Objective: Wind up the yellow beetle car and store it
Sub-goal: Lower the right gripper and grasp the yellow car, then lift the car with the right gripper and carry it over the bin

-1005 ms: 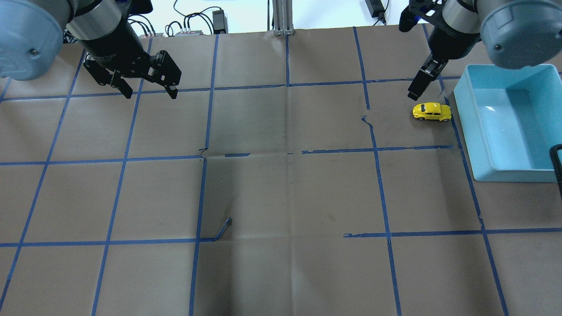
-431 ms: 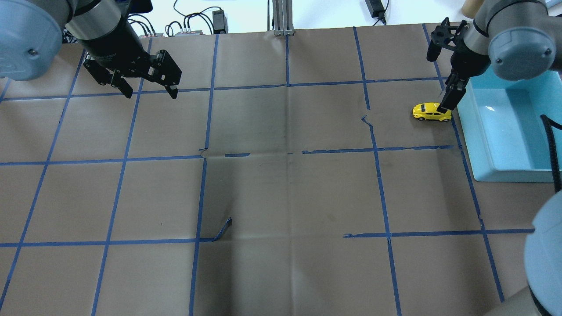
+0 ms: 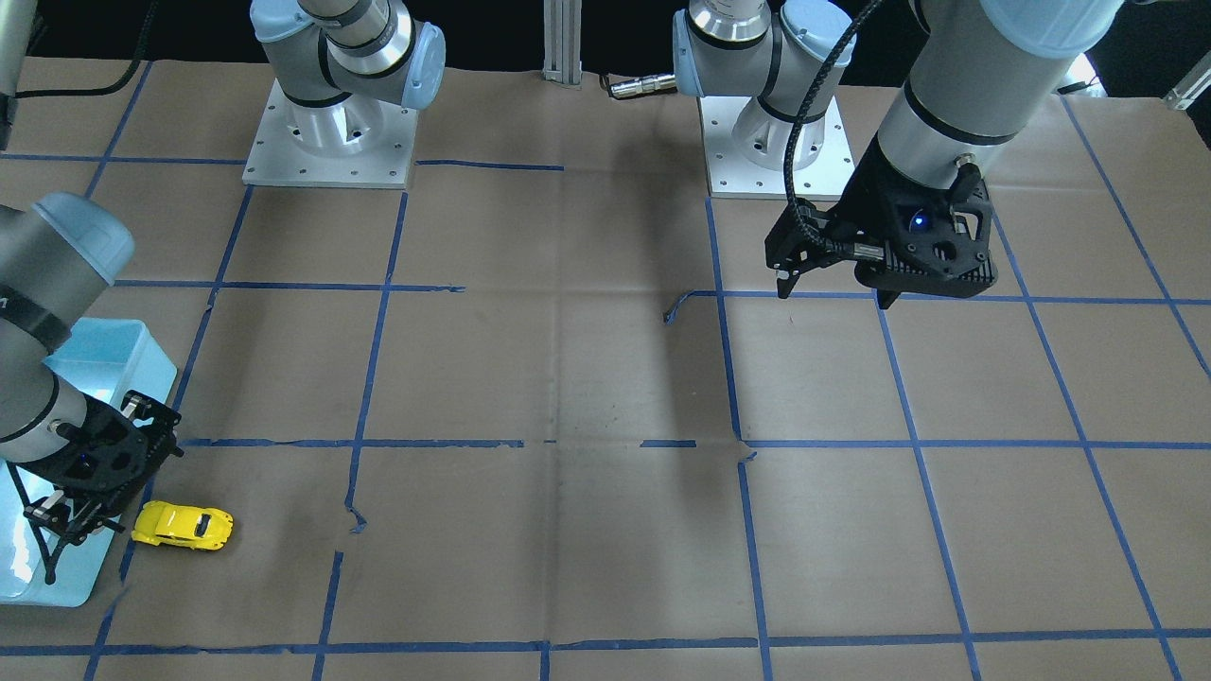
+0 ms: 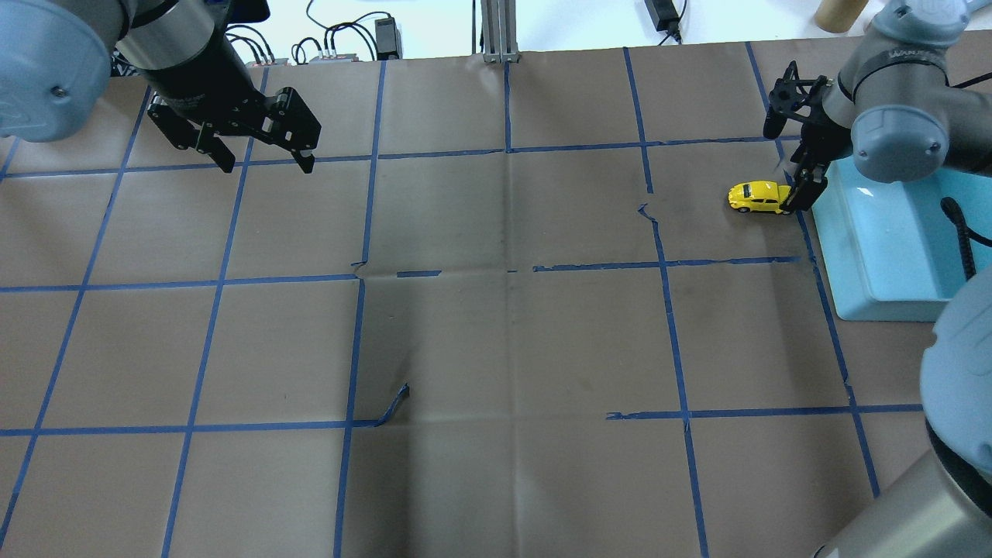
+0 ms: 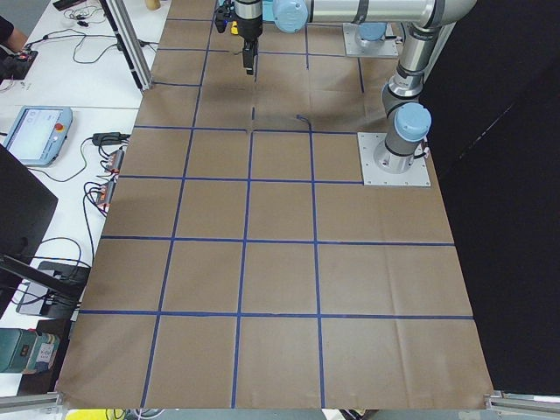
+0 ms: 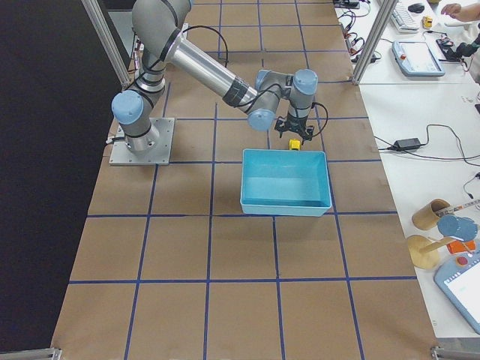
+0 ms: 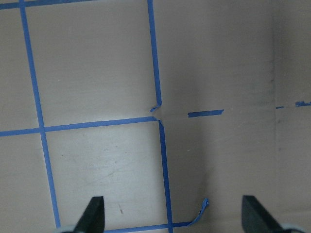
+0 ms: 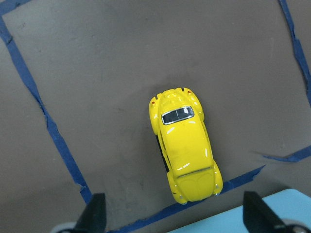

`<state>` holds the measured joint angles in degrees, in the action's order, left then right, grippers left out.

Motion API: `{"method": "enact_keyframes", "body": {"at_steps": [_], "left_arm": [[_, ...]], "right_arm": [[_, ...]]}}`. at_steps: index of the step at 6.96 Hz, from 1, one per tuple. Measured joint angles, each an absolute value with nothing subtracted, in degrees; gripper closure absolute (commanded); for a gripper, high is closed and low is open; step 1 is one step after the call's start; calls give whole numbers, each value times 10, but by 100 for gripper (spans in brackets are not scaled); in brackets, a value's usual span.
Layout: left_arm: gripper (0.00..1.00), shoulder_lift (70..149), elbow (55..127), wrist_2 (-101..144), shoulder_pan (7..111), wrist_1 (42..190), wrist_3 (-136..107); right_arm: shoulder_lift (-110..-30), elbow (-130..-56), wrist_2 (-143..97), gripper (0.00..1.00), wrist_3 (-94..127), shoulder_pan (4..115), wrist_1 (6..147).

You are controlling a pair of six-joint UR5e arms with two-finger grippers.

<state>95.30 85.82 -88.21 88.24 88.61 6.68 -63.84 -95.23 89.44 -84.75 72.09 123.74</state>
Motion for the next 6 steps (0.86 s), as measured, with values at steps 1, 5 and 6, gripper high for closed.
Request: {"method": "enact_keyframes", "body": {"at_steps": [1, 5, 6], "left_arm": [[0, 954, 858, -882, 882, 886, 67], [0, 958, 857, -882, 883, 881, 68], [0, 959, 855, -882, 883, 880, 69]], "right_arm": [[-632, -951, 894, 0, -860, 720, 1249], [-588, -948, 887, 1, -927, 725, 1324], [-585, -949, 886, 2, -938, 729, 1325]]}}
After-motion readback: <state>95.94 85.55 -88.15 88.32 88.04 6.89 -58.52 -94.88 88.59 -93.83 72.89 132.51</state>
